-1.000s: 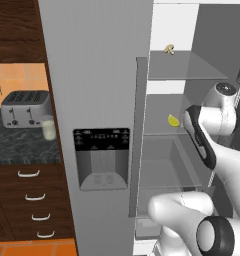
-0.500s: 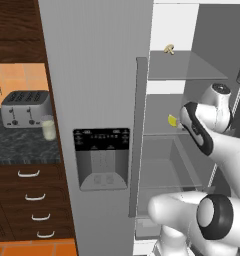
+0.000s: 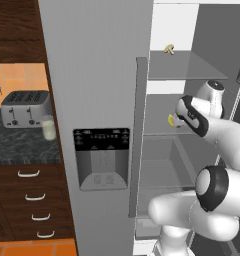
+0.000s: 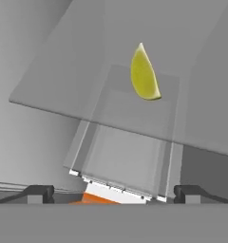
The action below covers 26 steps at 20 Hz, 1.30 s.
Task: Grab a lemon wedge from the fridge and one ice cube from the ice bowl, and put them in the glass of lemonade.
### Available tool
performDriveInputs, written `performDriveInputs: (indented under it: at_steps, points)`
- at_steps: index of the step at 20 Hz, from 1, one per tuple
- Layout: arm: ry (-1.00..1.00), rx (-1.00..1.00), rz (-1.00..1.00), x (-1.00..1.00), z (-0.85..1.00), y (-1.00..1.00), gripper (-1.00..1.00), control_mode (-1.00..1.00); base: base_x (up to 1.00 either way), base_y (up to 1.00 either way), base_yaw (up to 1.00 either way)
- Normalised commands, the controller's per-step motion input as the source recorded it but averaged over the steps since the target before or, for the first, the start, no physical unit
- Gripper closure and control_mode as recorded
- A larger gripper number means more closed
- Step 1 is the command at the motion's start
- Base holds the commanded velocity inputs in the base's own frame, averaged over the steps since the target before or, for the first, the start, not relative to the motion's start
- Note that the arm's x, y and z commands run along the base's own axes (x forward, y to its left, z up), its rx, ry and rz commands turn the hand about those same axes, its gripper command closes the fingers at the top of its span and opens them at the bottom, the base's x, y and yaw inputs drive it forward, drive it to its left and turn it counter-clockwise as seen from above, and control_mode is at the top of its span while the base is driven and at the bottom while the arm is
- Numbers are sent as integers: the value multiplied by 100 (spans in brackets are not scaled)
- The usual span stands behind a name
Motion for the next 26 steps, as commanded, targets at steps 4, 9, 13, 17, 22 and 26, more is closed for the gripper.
performDriveInputs:
  at_steps: [4, 9, 13, 17, 22, 26]
  points:
    - [2, 0, 10, 61, -23, -6, -100, -100, 0, 0, 0]
    - [0, 0, 8, 21, -10, 0, -100, -100, 0, 0, 0]
    - [0, 0, 5, 3, -4, 0, -100, -100, 0, 0, 0]
    - [0, 1, 0, 31, -6, -9, -100, -100, 0, 0, 0]
    - [0, 3, 0, 38, -14, -20, -100, -100, 0, 0, 0]
    - [0, 3, 0, 48, -11, -15, -100, -100, 0, 0, 0]
